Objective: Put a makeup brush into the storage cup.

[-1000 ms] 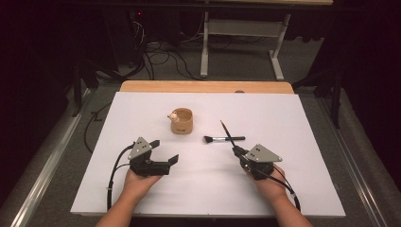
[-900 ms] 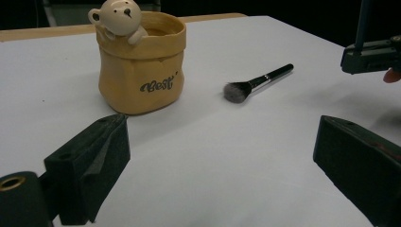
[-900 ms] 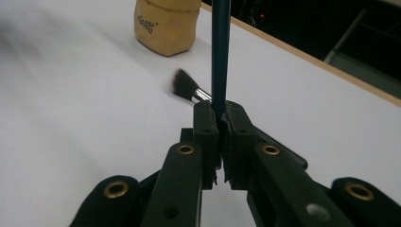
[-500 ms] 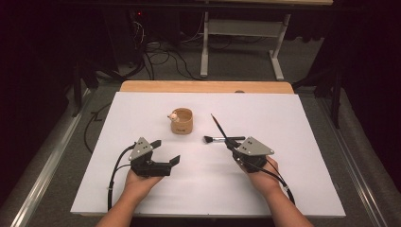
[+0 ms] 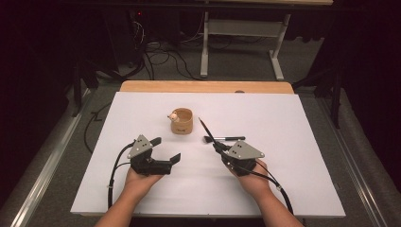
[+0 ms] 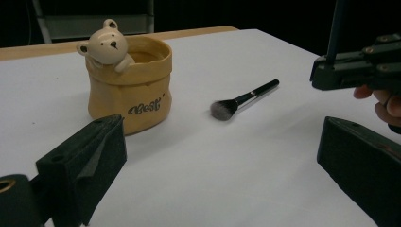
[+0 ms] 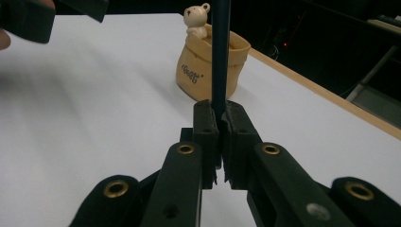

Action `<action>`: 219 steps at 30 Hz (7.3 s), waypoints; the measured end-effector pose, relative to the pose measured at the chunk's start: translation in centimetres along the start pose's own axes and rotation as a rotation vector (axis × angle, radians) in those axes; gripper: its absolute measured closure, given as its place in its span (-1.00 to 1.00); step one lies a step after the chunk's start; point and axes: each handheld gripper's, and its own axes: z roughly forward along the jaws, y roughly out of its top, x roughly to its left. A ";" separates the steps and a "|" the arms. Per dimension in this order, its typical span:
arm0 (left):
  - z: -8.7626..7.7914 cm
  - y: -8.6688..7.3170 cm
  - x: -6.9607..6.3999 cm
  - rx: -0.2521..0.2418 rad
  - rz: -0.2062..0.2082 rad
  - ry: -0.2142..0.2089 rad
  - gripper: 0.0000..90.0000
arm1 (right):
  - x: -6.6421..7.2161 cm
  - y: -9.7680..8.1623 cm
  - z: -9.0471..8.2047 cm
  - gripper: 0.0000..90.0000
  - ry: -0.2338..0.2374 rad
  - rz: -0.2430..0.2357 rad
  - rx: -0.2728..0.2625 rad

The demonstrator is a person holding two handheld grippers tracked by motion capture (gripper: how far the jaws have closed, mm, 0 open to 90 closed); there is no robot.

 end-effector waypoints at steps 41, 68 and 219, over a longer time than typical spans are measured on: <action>2.7 1.7 -3.1 -0.070 0.014 -0.087 -1.00 | 1.5 -1.5 0.0 0.94 0.039 -0.018 0.039; 2.9 1.2 -3.1 -0.085 -0.046 -0.158 -0.50 | 3.1 -1.5 1.0 0.94 0.108 -0.013 0.046; 1.0 1.8 -1.9 -0.111 0.030 -0.167 0.85 | 0.2 -1.3 -0.5 -0.22 0.094 0.169 -0.006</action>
